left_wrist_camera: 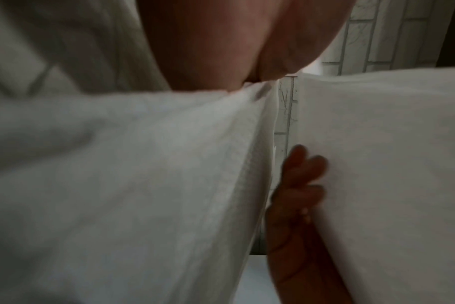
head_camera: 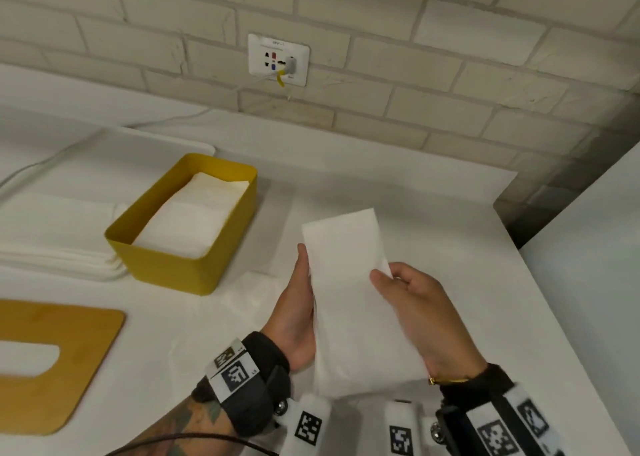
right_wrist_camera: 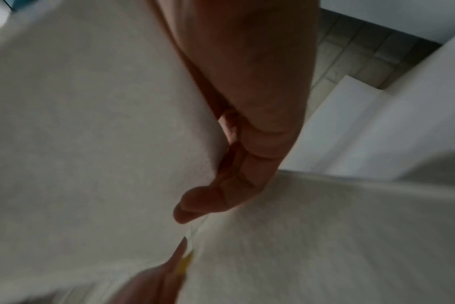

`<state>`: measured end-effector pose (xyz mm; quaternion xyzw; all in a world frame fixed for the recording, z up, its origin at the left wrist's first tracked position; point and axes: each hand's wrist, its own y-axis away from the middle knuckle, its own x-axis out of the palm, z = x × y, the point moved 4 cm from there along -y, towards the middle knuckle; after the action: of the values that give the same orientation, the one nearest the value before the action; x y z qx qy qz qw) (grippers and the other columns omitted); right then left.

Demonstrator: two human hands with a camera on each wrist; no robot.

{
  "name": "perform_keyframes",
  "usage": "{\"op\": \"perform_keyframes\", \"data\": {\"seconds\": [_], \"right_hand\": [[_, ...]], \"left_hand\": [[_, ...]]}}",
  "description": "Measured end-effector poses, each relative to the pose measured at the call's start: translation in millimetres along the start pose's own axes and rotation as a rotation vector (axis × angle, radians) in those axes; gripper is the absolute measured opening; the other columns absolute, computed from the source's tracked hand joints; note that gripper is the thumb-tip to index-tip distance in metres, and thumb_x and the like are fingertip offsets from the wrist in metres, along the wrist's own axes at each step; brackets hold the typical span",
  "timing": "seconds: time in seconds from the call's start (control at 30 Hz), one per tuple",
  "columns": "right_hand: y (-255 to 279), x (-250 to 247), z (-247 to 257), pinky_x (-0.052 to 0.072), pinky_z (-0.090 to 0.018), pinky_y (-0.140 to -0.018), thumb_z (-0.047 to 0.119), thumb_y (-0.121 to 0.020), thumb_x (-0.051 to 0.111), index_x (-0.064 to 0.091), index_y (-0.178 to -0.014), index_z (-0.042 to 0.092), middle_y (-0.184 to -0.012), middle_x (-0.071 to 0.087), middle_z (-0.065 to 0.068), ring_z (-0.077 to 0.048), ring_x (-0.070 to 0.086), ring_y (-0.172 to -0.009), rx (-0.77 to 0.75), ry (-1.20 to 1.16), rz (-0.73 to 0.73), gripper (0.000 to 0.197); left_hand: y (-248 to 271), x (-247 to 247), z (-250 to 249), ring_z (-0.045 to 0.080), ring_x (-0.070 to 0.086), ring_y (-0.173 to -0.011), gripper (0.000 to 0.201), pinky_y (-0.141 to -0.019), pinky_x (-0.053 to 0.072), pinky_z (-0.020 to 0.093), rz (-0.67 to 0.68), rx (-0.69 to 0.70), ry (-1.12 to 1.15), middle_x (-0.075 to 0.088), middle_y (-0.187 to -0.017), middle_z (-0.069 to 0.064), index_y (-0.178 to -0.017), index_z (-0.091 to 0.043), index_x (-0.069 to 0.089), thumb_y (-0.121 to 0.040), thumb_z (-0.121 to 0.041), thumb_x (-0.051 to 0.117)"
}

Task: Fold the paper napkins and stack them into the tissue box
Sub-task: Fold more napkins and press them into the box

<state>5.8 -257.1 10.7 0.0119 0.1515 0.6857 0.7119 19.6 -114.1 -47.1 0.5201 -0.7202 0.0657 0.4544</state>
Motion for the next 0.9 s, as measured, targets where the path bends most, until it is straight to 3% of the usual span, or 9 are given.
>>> {"op": "perform_keyframes", "data": {"seconds": [0.07,0.17,0.33,0.53,0.6,0.67,0.8,0.9], "right_hand": [[-2.7,2.6,-11.5,0.053,-0.029,-0.074,0.024,-0.101,0.061,0.073,-0.099,0.014,-0.091,0.079,0.001,-0.019,0.075,-0.087,0.015,0.026,-0.012,0.016],[-3.4,0.7,-16.7,0.052,-0.023,-0.068,0.024,-0.101,0.061,0.073,-0.098,0.014,-0.090,0.078,0.003,-0.016,0.075,-0.085,0.011,0.040,-0.048,0.016],[-4.3,-0.4,-19.7,0.054,-0.019,-0.067,0.024,-0.101,0.060,0.072,-0.100,0.013,-0.091,0.078,0.003,-0.013,0.074,-0.085,0.001,0.045,-0.080,0.017],[1.1,4.2,-28.7,0.061,-0.038,-0.086,0.022,-0.096,0.070,0.070,-0.104,0.011,-0.096,0.079,0.001,-0.017,0.075,-0.091,0.030,-0.031,-0.072,0.014],[5.2,0.5,-35.5,0.061,-0.039,-0.087,0.017,-0.089,0.077,0.068,-0.108,0.012,-0.098,0.079,0.000,-0.017,0.076,-0.092,0.052,-0.068,-0.039,0.022],[13.3,-6.7,-44.0,0.061,-0.034,-0.084,0.012,-0.084,0.081,0.066,-0.109,0.012,-0.098,0.078,0.000,-0.016,0.075,-0.089,0.089,0.005,0.041,0.029],[29.2,-45.8,-49.4,0.059,-0.029,-0.069,0.006,-0.084,0.078,0.065,-0.105,0.009,-0.088,0.075,-0.015,-0.019,0.073,-0.074,0.185,0.277,0.248,0.025],[15.1,-98.2,-41.3,0.057,-0.027,-0.074,0.011,-0.083,0.080,0.067,-0.105,0.017,-0.093,0.075,-0.008,-0.016,0.071,-0.080,0.136,0.575,0.159,0.026]], "left_hand": [[0.5,-1.2,-1.5,0.036,0.062,-0.126,0.092,-0.113,0.042,0.052,-0.022,0.005,-0.015,0.066,-0.135,0.019,-0.135,-0.018,0.068,-0.089,-0.084,0.023],[-0.3,-3.1,-1.4,0.035,0.062,-0.127,0.088,-0.113,0.042,0.053,-0.046,0.021,-0.035,0.066,-0.135,0.018,-0.140,-0.016,0.062,-0.091,-0.081,0.027],[0.2,-1.6,1.1,0.035,0.067,-0.119,0.057,-0.105,0.049,0.051,-0.089,0.020,-0.040,0.070,-0.128,0.019,-0.136,-0.010,0.062,-0.101,-0.053,0.047],[-4.8,-7.0,5.2,0.035,0.070,-0.113,0.050,-0.096,0.052,0.049,-0.101,0.027,-0.053,0.072,-0.124,0.018,-0.134,-0.007,0.062,-0.102,-0.044,0.050],[-7.5,-11.2,5.6,0.035,0.071,-0.113,0.052,-0.095,0.051,0.050,-0.105,0.039,-0.046,0.072,-0.124,0.018,-0.135,-0.009,0.062,-0.102,-0.046,0.050],[-9.5,-14.8,4.1,0.033,0.073,-0.108,0.050,-0.090,0.052,0.049,-0.103,0.047,-0.026,0.073,-0.123,0.016,-0.132,-0.009,0.064,-0.101,-0.047,0.050],[-9.2,-24.9,-10.1,0.021,0.078,-0.090,0.038,-0.065,0.064,0.037,-0.149,0.125,-0.012,0.078,-0.112,0.007,-0.124,-0.014,0.067,-0.101,-0.041,0.054],[-7.6,-29.7,-17.5,0.018,0.077,-0.092,0.039,-0.061,0.064,0.035,-0.177,0.163,-0.012,0.078,-0.112,0.004,-0.128,-0.015,0.066,-0.102,-0.041,0.053]]}}
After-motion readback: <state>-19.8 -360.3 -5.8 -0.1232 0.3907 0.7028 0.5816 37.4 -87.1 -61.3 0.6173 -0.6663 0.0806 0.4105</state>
